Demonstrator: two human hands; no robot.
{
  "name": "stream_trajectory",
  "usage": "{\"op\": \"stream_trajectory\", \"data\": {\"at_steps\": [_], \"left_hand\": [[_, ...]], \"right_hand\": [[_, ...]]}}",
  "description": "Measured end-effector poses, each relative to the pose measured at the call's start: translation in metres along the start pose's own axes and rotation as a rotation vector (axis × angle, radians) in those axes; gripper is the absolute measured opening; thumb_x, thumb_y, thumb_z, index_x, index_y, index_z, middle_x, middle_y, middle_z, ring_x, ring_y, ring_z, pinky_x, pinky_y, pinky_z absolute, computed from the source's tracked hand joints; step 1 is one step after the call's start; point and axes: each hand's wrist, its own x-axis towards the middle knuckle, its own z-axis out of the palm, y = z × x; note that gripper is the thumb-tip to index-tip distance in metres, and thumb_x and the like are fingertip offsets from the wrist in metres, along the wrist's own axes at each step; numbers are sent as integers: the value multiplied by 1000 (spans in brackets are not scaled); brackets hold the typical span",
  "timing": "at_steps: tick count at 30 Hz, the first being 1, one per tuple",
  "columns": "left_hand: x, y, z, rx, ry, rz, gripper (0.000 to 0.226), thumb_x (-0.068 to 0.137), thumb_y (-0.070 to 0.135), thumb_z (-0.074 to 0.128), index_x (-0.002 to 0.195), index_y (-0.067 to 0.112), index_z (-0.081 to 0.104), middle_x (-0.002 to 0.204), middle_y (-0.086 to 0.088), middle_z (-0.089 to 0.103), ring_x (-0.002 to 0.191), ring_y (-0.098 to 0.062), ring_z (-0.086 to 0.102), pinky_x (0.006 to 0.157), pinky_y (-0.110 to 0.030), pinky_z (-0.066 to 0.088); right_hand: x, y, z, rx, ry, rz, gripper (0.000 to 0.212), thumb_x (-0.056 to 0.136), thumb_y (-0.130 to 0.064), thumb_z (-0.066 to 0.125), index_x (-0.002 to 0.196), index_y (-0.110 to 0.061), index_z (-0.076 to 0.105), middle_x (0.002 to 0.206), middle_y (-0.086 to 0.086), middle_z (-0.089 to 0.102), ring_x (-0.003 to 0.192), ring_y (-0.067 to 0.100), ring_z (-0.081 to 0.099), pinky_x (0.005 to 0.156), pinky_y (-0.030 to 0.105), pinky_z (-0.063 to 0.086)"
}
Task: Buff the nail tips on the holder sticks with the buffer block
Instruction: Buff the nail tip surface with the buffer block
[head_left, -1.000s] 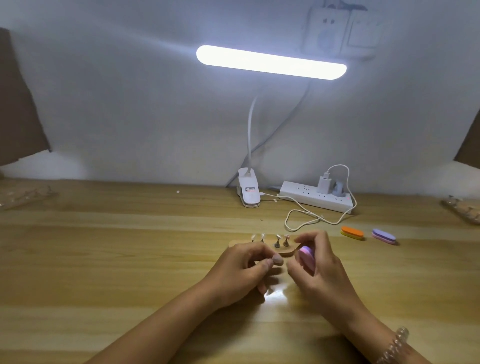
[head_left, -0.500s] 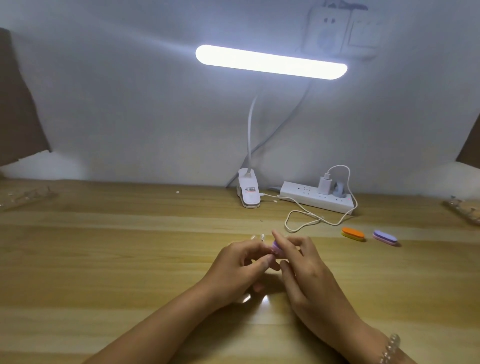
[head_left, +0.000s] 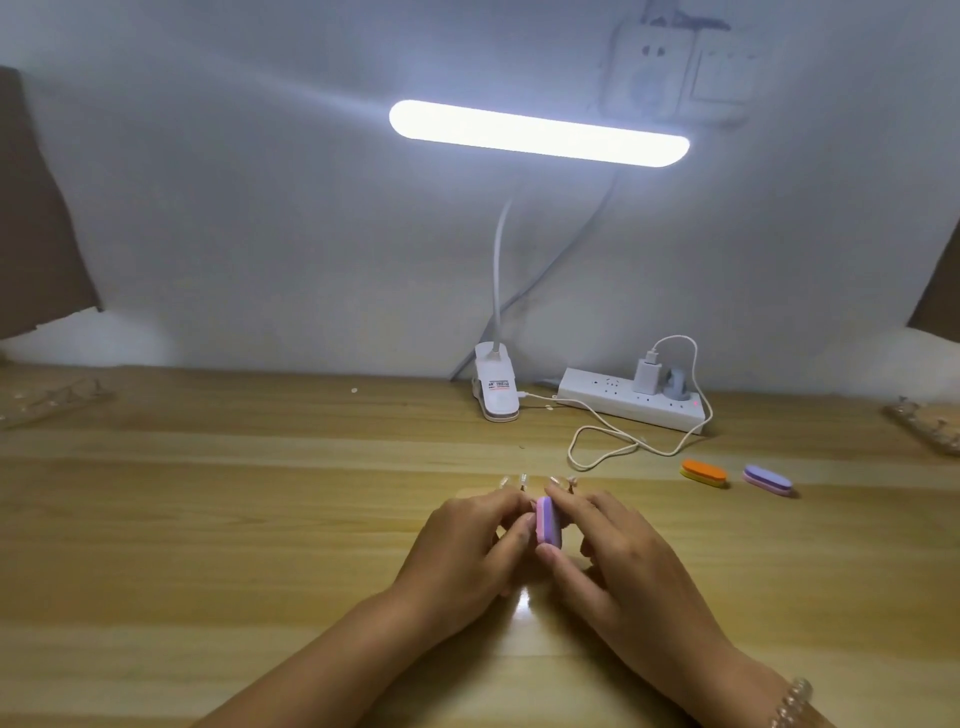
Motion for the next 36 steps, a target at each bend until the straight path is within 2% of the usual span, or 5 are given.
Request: {"op": "stream_trajectory", "data": {"at_steps": [4, 15, 25, 33, 36], "left_hand": [[0, 0, 0, 37, -66, 8, 16, 101, 25, 53, 103, 24, 68, 71, 16, 60, 59, -7, 51, 73, -39, 50], [-4, 2, 3, 76, -67, 54, 25, 99, 40, 42, 102, 28, 63, 91, 12, 69, 82, -14, 61, 75, -41, 50], [0, 1, 0, -162, -83, -23, 17, 101, 27, 48, 92, 28, 63, 78, 15, 65, 56, 2, 55, 63, -32, 44], [5, 2, -4, -382, -176, -140, 25, 91, 32, 39, 89, 39, 63, 77, 23, 59, 69, 0, 51, 66, -27, 39], [6, 4, -6, -344, -229, -97, 37, 92, 31, 38, 109, 46, 67, 107, 30, 66, 99, 5, 58, 84, -25, 44]], "right_hand": [[4, 4, -4, 237, 45, 146, 27, 83, -53, 65, 100, -33, 67, 88, -16, 62, 77, 8, 54, 64, 18, 40], [6, 8, -2, 288, 70, 213, 41, 78, -70, 48, 83, -34, 67, 86, -17, 62, 79, 8, 56, 61, 16, 42], [6, 6, -6, 330, 170, 201, 34, 79, -61, 60, 97, -33, 67, 93, -15, 61, 85, 8, 56, 68, 15, 43], [4, -2, -3, 249, 75, 42, 45, 80, -48, 66, 123, -35, 63, 103, -16, 59, 85, 9, 56, 68, 18, 48], [6, 3, -4, 321, 81, 101, 45, 81, -37, 78, 123, -40, 63, 102, -17, 57, 87, 9, 55, 64, 16, 47]]}}
